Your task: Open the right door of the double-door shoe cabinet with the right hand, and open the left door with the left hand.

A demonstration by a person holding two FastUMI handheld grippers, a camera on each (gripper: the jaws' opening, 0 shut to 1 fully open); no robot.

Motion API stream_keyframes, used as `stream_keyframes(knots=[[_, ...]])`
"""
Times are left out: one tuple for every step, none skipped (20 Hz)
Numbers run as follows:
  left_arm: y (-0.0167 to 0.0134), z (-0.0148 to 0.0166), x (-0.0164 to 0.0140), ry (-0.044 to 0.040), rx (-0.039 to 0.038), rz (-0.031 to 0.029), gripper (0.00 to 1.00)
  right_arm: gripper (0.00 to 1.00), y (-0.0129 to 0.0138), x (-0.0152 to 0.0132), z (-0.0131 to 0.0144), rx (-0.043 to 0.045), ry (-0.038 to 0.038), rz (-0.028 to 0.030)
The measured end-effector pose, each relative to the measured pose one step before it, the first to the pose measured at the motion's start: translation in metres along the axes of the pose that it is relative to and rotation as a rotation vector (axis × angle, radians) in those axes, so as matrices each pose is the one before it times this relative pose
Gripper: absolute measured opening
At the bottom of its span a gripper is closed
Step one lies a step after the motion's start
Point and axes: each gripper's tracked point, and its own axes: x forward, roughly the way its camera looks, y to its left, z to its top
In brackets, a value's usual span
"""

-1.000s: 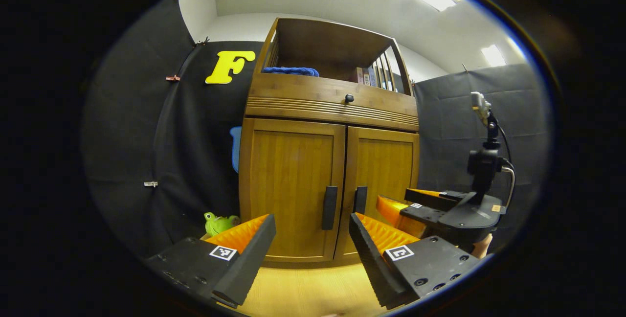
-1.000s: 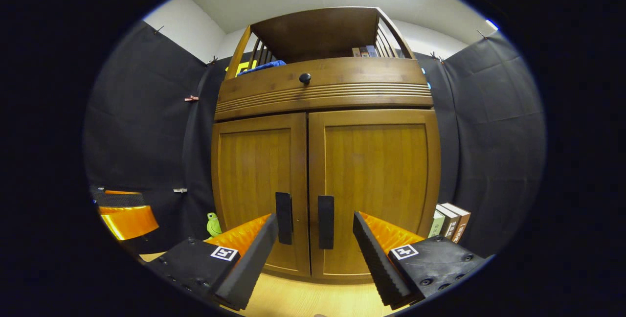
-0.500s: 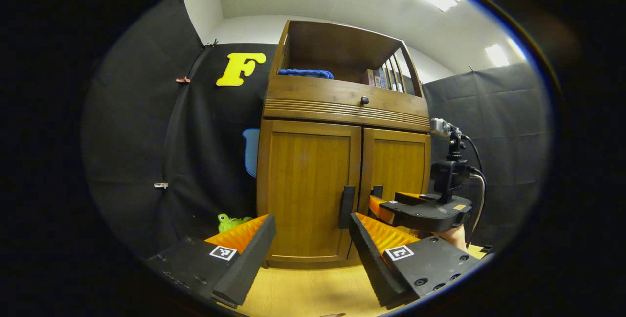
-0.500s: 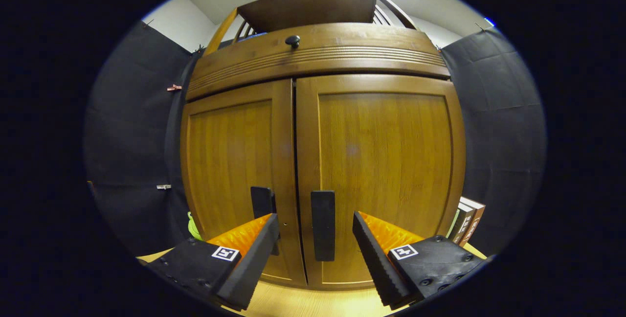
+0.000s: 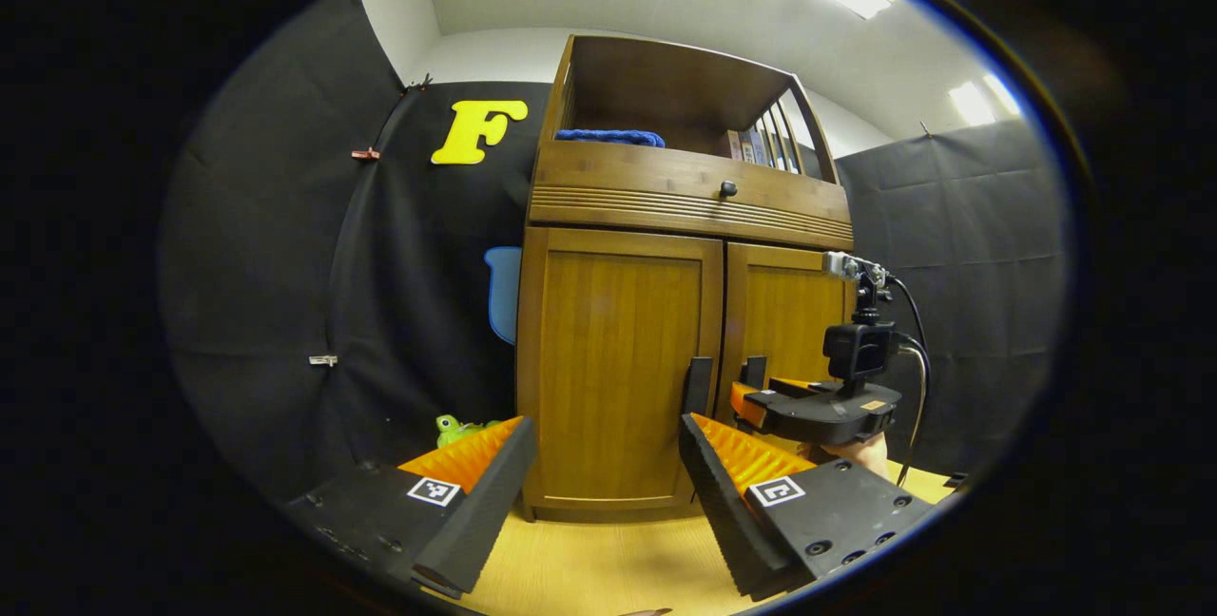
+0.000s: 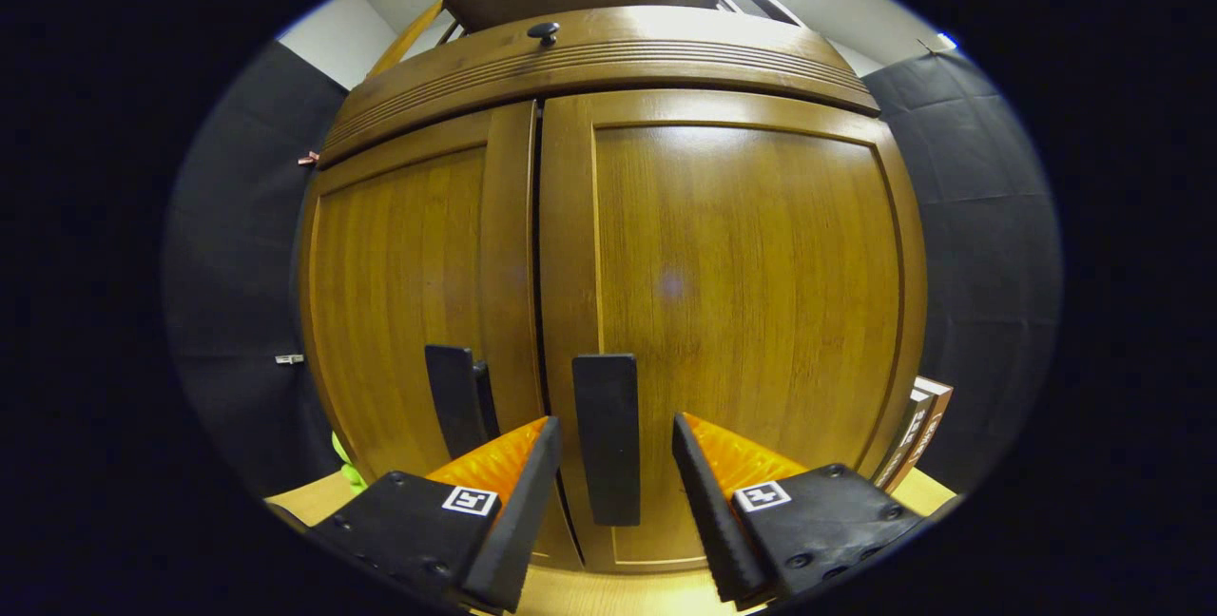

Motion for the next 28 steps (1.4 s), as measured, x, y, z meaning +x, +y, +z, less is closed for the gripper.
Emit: stream_keyframes(knots=[[0.00056,-0.00148,0.00075,0.00288,-0.00021,0.00199,0.94,0.58,-0.00126,0.00299,-0.00195,-0.00495,-0.00149,-0.00635],[0.00152,-0.00066,0.0004,0.00412,-0.00005,0.00319,0.94,0.47,-0.00107,0.00168,0.00056,-0.00447,-0.00291,-0.0064],[0.00222,-0.00141,-0.00015,0.00382,-0.00004,0.00401,0.95,0.47,0.00126,0.00087,-0.00101,0.00041,-0.00106,0.00098],[0.00156,-0.00059,-0.00022,0.00297,0.00054,0.00276,0.95,0.47,0.00026,0.00315,0.00036,0.00042,-0.00714,0.00026],[0.00055,-0.00222,-0.00067,0.0044,0.00026,0.0014,0.95,0.47,0.00292,0.00952,-0.00766,0.0076,-0.00272,0.00617],[0.00098,-0.00024,-0.00079,0.00361,-0.0004,0.00111,0.94,0.39,-0.00252,-0.00639,0.00925,-0.0215,-0.01089,-0.01263],[0.00118,-0.00076,0.00025,0.00102,0.00011,0.00184,0.94,0.31,-0.00018,-0.00044,0.0003,-0.01908,-0.00216,-0.00747],[0.0014,0.00037,-0.00053,-0.00141,-0.00096,0.00205,0.94,0.4,0.0011,-0.00247,0.00089,-0.01128,-0.00623,-0.00107],[0.00025,-0.00165,-0.00045,0.00182,-0.00106,0.00007,0.94,0.35,-0.00119,0.00049,0.0011,0.00357,0.00675,0.00376],[0.00087,-0.00085,0.00036,0.00323,-0.00226,-0.00047,0.94,0.28,0.00171,-0.0019,-0.00242,-0.00043,0.00942,0.00757],[-0.00005,-0.00169,0.00019,0.00275,-0.00214,-0.00078,0.94,0.23,0.00023,-0.00186,-0.00085,-0.00032,0.01099,0.00631],[-0.0007,-0.00047,-0.00018,0.00288,-0.00127,-0.0014,0.94,0.23,0.00079,-0.00307,0.00009,-0.00432,0.00584,0.00777],[-0.00071,-0.00108,0.00008,0.00056,-0.00034,-0.00179,0.94,0.23,-0.00002,-0.00511,0.00086,-0.00392,-0.00356,0.00848],[-0.00171,-0.00021,0.00008,0.00131,-0.00119,-0.00242,0.95,0.24,0.00038,-0.00672,-0.00039,-0.00128,0.00014,0.01075],[-0.0029,-0.00005,0.00099,0.00241,-0.00132,-0.00434,0.95,0.23,-0.00061,-0.00718,-0.00028,0.00459,0.00049,0.01251],[-0.00391,-0.00006,0.00113,0.00174,-0.00109,-0.00554,0.95,0.28,-0.00083,-0.00728,-0.00063,0.00244,0.00553,0.01446],[-0.0048,-0.00097,-0.00027,0.002,-0.00048,-0.00633,0.95,0.23,-0.0005,-0.00831,0.00077,-0.00152,0.00221,0.01419],[-0.00423,-0.0001,-0.00058,0.00108,-0.00077,-0.00584,0.94,0.28,-0.00106,-0.00892,0.00021,-0.0038,0.00205,0.01259],[-0.00523,0.00109,0.00036,-0.00128,-0.00088,-0.0083,0.94,0.28,-0.0019,-0.00905,0.00077,-0.00561,0.00081,0.01022],[-0.00554,0.00079,-0.00001,-0.00175,-0.00106,-0.00945,0.94,0.28,-0.00138,-0.00951,-0.00021,-0.00373,0.00107,0.00788],[-0.00588,0.00056,0.00042,-0.00105,-0.00099,-0.0102,0.94,0.23,-0.00177,-0.01045,0.00109,-0.00336,0.00036,0.00965],[-0.00569,0.0002,0.00102,0.00039,0.00004,-0.0093,0.94,0.23,-0.00275,-0.00898,0.00097,-0.00296,0.00086,0.00737],[-0.00561,0.00004,-0.0002,-0.00119,0.00032,-0.0075,0.94,0.23,-0.00266,-0.00906,0.00086,-0.00456,0.00042,0.00696],[-0.00527,0.00094,0.00019,-0.00077,0.00009,-0.00747,0.94,0.23,-0.00286,-0.01135,-0.00044,-0.00346,0.00025,0.0047],[-0.00587,-0.00017,0.00086,-0.0006,-0.00155,-0.00963,0.94,0.23,-0.00374,-0.01041,0.00128,-0.00246,0.00094,0.00405],[-0.00646,0.00038,0.0009,0.00015,-0.00258,-0.01044,0.94,0.23,-0.00326,-0.00969,0.00173,0.00001,0.00057,0.00218],[-0.00704,-0.00028,0.00122,0.00084,-0.00178,-0.01084,0.94,0.23,-0.00432,-0.00898,0.00073,0.00197,-0.00016,0.003],[-0.00698,0.00001,0.0015,0.00032,-0.00158,-0.00953,0.94,0.23,-0.00386,-0.00887,0.00124,0.00327,-0.00062,0.00332]])
